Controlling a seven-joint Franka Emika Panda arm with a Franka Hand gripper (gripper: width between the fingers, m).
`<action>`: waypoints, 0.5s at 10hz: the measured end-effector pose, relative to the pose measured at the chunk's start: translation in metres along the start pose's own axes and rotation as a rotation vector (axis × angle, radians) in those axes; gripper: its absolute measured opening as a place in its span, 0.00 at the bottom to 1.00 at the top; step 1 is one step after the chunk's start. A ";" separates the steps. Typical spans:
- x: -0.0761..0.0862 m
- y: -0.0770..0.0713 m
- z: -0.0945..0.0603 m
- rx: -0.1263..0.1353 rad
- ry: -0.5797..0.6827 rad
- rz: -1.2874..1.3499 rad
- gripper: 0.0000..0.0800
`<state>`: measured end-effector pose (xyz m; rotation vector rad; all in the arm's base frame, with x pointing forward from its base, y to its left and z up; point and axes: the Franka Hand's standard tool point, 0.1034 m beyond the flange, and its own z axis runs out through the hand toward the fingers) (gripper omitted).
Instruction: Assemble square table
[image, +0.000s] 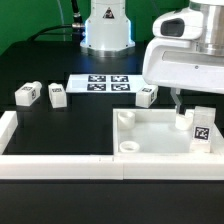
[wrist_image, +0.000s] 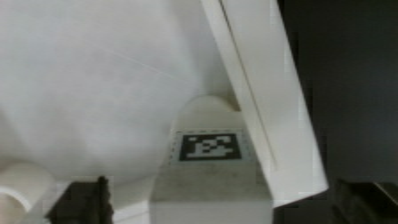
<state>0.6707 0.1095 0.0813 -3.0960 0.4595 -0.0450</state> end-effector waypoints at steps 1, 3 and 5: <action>0.000 0.000 0.000 -0.002 0.001 -0.114 0.80; 0.001 0.000 -0.001 -0.009 0.004 -0.371 0.81; 0.000 -0.001 -0.001 -0.014 0.003 -0.578 0.81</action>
Offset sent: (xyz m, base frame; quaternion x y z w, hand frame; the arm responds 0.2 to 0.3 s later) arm 0.0067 0.0042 0.0024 -0.0065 -0.0130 -0.2422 0.9701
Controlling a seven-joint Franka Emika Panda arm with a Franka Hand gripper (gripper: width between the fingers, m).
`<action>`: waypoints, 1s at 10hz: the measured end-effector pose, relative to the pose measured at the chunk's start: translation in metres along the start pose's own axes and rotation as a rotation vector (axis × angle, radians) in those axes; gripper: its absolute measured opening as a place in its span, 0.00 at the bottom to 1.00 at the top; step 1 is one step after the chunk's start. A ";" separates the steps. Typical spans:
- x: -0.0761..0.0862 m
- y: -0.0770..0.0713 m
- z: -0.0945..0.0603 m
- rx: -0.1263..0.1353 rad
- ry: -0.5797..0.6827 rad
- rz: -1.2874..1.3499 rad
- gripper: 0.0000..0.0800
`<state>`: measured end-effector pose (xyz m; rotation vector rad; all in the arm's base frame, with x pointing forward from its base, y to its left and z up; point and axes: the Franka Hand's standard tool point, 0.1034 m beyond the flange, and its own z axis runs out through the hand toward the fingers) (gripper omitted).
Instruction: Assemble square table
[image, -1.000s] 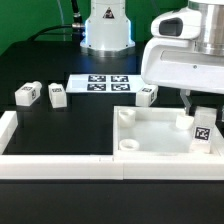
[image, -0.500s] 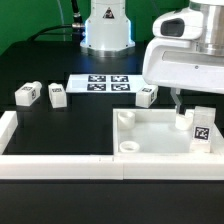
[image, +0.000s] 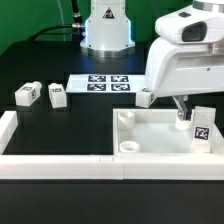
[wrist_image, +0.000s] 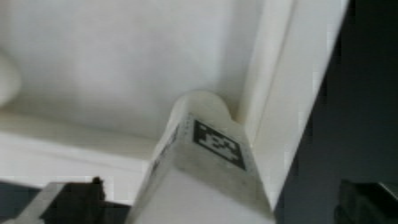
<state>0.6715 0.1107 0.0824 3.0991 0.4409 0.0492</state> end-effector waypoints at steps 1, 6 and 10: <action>0.000 0.000 0.000 0.000 0.000 -0.094 0.81; -0.002 0.005 0.000 -0.008 -0.009 -0.499 0.81; -0.002 0.009 0.000 -0.010 -0.010 -0.653 0.78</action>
Offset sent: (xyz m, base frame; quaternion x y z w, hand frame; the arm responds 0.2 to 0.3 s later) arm 0.0037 -0.0007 0.0023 -0.0054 -0.0180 -0.2366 0.9714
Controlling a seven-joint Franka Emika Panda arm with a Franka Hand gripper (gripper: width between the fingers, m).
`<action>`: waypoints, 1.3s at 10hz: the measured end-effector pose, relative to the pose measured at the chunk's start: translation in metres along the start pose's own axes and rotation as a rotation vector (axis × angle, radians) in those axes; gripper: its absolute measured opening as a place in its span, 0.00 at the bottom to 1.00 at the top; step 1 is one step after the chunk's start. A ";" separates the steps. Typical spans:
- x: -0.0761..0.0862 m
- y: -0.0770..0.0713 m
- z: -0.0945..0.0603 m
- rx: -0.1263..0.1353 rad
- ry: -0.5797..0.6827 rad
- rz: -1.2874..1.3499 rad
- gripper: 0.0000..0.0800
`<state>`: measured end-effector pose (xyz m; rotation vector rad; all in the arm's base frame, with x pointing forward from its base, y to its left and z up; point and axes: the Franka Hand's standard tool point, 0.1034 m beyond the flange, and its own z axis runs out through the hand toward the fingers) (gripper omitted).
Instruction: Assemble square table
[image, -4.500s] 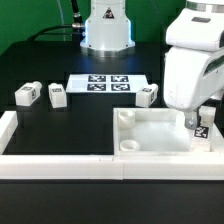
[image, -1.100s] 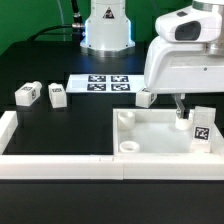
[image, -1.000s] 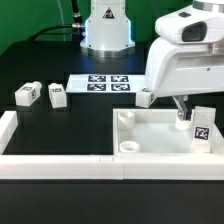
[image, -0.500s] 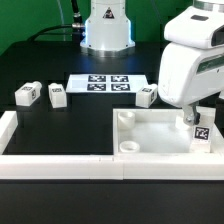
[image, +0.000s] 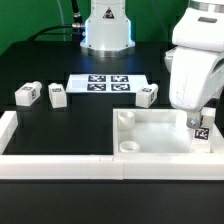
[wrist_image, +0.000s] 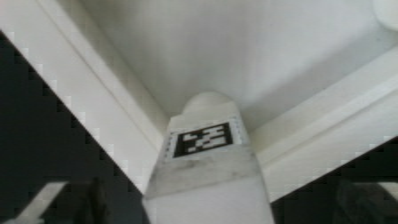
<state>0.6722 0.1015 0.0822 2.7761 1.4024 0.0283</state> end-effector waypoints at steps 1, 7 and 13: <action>0.000 0.000 0.000 0.000 0.000 0.003 0.78; -0.005 0.004 0.000 -0.008 -0.011 0.022 0.41; -0.015 0.008 0.000 -0.006 -0.039 0.144 0.41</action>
Offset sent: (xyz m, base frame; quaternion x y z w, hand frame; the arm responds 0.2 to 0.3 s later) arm 0.0000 0.0000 0.0000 0.0000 0.0000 0.0000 1.0000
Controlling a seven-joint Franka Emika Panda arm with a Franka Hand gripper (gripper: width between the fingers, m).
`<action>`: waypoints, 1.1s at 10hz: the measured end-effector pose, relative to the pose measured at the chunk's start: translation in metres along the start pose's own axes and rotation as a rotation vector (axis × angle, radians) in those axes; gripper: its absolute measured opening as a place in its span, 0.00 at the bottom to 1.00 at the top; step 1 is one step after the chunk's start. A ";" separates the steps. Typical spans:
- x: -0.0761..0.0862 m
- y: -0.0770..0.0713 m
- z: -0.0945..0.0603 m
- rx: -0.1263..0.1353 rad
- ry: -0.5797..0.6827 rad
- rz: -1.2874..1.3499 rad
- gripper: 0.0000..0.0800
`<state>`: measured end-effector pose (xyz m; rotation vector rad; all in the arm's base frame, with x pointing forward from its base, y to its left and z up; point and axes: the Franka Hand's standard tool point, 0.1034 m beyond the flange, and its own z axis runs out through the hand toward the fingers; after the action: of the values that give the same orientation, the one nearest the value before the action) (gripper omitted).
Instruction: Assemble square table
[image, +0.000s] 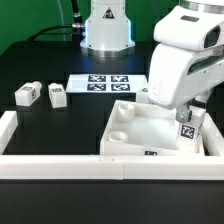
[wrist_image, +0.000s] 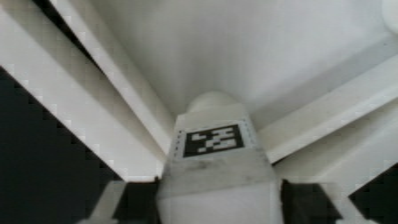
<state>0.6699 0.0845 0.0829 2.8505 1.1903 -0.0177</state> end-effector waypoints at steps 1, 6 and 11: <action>0.001 -0.002 -0.002 0.000 0.003 -0.002 0.41; -0.019 -0.017 -0.022 0.009 -0.005 -0.004 0.81; -0.055 -0.011 -0.021 -0.002 0.003 0.094 0.81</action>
Offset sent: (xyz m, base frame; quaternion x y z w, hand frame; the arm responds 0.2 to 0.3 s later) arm -0.0407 -0.0013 0.0263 -0.0061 -0.0160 -0.0170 0.9997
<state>0.6229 0.0540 0.1052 2.9030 1.0545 -0.0080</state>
